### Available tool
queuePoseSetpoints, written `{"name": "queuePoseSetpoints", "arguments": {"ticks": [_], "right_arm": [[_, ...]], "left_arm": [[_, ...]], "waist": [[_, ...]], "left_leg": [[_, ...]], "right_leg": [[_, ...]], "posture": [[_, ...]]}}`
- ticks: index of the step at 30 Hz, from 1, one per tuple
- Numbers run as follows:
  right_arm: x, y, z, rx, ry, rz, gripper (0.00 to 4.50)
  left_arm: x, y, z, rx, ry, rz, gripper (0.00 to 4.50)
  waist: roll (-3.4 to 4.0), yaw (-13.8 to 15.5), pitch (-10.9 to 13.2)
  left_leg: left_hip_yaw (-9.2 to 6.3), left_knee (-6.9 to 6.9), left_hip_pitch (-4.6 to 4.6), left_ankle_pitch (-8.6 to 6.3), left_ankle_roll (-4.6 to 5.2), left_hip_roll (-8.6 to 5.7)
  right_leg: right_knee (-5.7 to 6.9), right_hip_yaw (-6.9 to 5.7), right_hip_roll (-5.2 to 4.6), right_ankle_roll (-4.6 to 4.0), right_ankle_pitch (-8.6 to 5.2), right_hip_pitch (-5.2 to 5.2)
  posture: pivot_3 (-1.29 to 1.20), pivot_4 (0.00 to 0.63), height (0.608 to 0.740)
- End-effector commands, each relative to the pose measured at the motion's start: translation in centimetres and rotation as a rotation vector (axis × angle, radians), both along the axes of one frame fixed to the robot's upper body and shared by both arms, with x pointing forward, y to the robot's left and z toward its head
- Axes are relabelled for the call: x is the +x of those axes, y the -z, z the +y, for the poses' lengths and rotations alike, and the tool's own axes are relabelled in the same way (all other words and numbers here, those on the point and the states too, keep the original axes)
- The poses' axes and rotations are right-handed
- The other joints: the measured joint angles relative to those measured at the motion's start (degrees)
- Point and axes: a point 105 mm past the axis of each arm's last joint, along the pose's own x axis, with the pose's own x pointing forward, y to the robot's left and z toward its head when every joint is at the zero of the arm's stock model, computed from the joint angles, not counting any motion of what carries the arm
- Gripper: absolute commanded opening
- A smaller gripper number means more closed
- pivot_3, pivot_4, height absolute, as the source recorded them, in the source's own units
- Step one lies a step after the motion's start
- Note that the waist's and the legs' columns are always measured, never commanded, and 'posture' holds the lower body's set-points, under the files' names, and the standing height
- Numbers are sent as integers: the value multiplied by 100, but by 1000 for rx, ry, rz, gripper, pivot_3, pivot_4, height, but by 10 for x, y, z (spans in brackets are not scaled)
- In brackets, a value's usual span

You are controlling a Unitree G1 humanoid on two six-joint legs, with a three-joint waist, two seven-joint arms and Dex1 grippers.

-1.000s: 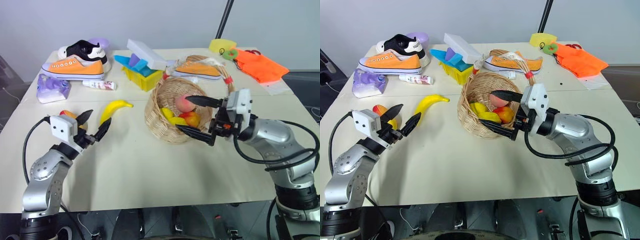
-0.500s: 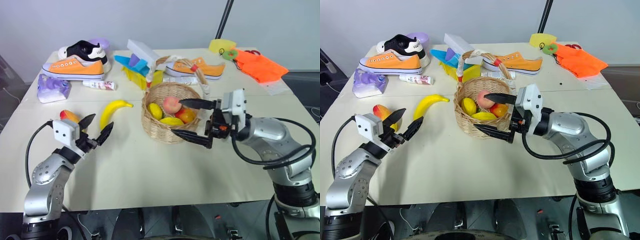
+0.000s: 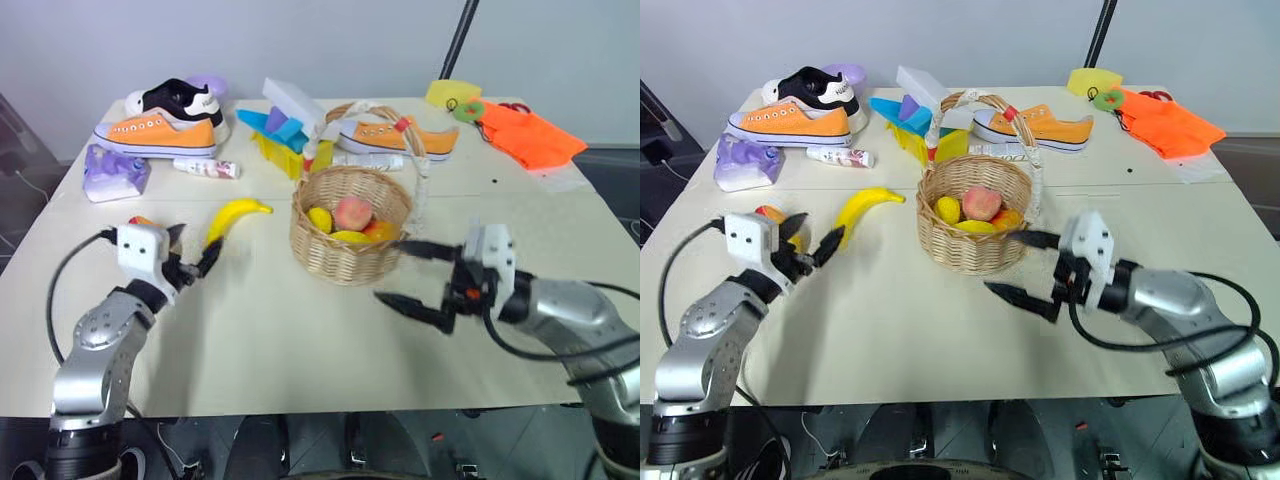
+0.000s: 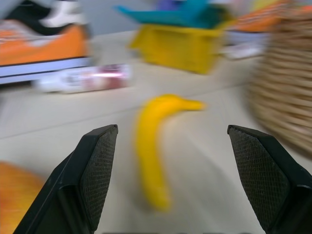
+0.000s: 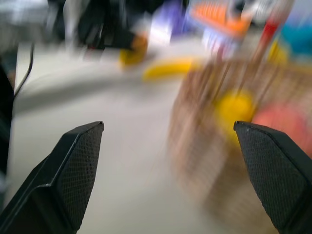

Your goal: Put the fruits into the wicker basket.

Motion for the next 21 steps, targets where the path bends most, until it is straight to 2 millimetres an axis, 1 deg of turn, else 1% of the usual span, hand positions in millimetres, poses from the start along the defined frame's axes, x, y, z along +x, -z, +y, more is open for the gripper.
{"name": "queuePoseSetpoints", "arguments": {"ticks": [1,3,6,7,9,10,12,13,17,19,21], "right_arm": [[4,-15,-5,-4,55,-101,4449],[9,-15,-2,-1,67,-124,4449],[13,-15,0,4,83,-136,4449],[13,-14,1,2,78,-142,4449],[15,-15,3,2,72,-150,4449],[16,-15,3,0,74,-157,4449],[18,-18,2,19,78,-165,4449],[18,-18,2,28,79,-166,4449],[17,-17,4,26,86,-176,4449],[17,-19,5,33,88,-182,4449],[16,-22,8,38,84,-187,4449]], "left_arm": [[14,-9,4,11,-78,3,3856],[27,-9,7,-21,-124,29,3856],[40,-8,-2,-49,-96,69,3856],[47,-8,-5,-60,-99,92,3856],[58,-7,-5,-101,-127,141,3856],[62,-4,-9,-98,-118,176,3856],[67,-3,-24,-97,-44,223,3856],[68,-3,-28,-94,-22,233,3856],[72,9,-33,-39,16,290,3856],[73,12,-34,-22,25,305,3856],[75,11,-31,9,2,293,3856]], "waist": [[-6,-17,2],[-9,-14,2],[-12,-1,4],[-13,1,4],[-21,19,8],[-25,25,11],[-29,19,13],[-29,17,13],[-29,-1,13],[-30,7,14],[-30,11,14]], "left_leg": [[2,3,2,0,0,-3],[2,5,5,0,0,-2],[1,2,3,0,0,-3],[0,1,2,0,0,-3],[0,-1,1,0,0,-5],[-1,-1,0,0,0,-6],[-2,0,-1,1,-1,-8],[-2,-1,-1,1,-1,-9],[-1,-1,0,1,-1,-10],[-2,0,1,2,-2,-7],[-3,0,2,3,-4,-7]], "right_leg": [[0,0,3,0,0,1],[1,0,7,0,0,3],[2,-1,13,14,7,1],[2,-1,15,15,8,0],[5,-1,15,17,9,0],[4,-3,16,18,10,0],[4,-4,16,18,10,1],[3,-4,14,19,10,1],[4,-3,14,21,12,1],[7,-4,17,22,12,0],[8,-4,17,21,12,0]], "posture": [[0,150,740],[0,150,740],[0,150,740],[0,150,740],[0,150,740],[0,150,740],[0,150,740],[0,150,740],[0,150,740],[0,150,740],[0,150,740]]}}
